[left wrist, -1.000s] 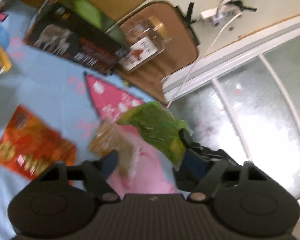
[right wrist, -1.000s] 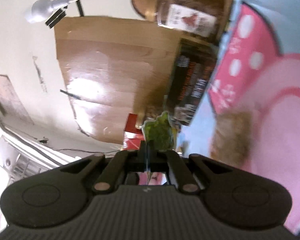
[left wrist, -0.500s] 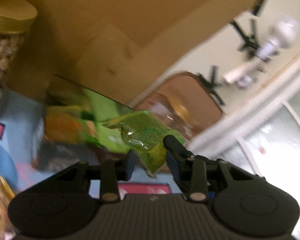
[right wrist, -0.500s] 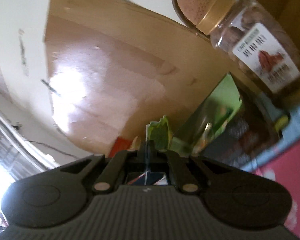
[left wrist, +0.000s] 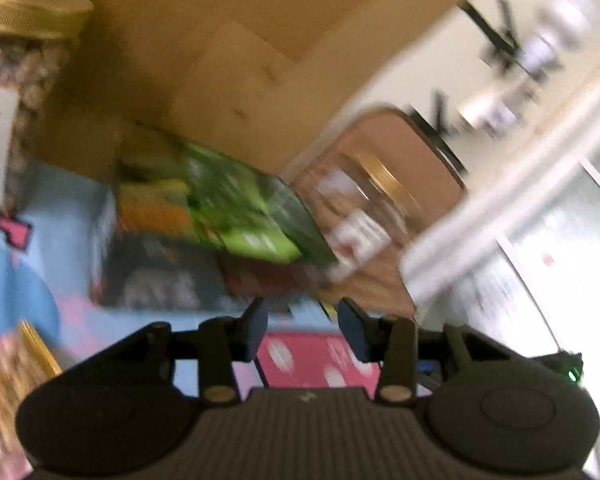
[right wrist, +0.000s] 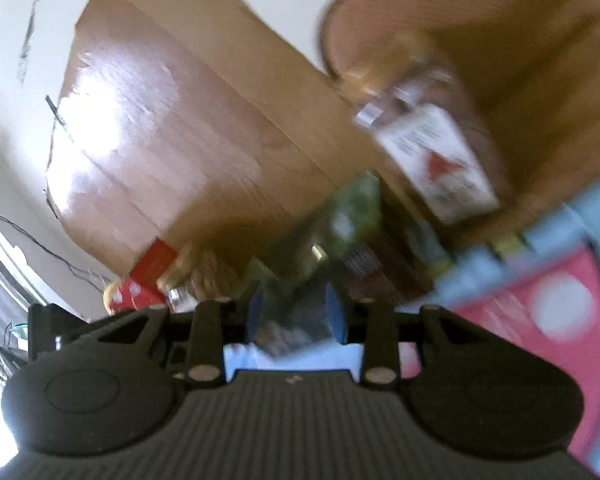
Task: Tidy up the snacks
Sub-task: 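Carry the green pickle pack into the black tin box and release, then grasp the clear peanut bag with the left gripper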
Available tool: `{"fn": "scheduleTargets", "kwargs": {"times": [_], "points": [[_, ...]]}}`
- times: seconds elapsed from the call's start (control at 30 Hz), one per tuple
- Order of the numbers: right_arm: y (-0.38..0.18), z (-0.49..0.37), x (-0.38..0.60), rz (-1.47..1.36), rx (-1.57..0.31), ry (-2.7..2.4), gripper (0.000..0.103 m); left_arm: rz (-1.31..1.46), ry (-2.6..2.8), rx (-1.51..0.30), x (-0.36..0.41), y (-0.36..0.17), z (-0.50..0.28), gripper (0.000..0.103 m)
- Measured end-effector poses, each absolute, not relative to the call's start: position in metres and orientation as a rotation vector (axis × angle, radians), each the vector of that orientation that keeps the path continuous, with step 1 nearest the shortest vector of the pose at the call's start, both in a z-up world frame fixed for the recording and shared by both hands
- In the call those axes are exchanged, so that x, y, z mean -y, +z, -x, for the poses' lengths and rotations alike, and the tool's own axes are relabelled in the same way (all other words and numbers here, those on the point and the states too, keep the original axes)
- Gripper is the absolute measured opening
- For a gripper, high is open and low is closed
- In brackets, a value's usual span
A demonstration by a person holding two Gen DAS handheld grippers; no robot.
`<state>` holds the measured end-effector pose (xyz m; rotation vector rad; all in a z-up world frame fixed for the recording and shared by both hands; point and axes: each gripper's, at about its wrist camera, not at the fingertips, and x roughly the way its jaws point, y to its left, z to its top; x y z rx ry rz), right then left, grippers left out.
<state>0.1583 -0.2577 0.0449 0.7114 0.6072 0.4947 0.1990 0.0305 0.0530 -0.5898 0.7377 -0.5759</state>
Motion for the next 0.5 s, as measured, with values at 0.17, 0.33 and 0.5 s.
{"fn": "scheduleTargets", "kwargs": {"times": [0.17, 0.33, 0.5], "points": [[0.024, -0.094, 0.294, -0.735, -0.674, 0.362, 0.038, 0.568, -0.665, -0.845, -0.002, 0.023, -0.173, 0.040], [-0.002, -0.047, 0.317, -0.817, -0.714, 0.298, 0.038, 0.545, -0.668, -0.904, 0.010, 0.003, -0.161, 0.040], [-0.006, -0.043, 0.310, -0.794, -0.726, 0.311, 0.036, 0.546, -0.658, -0.935, 0.008, -0.007, -0.155, 0.041]]}}
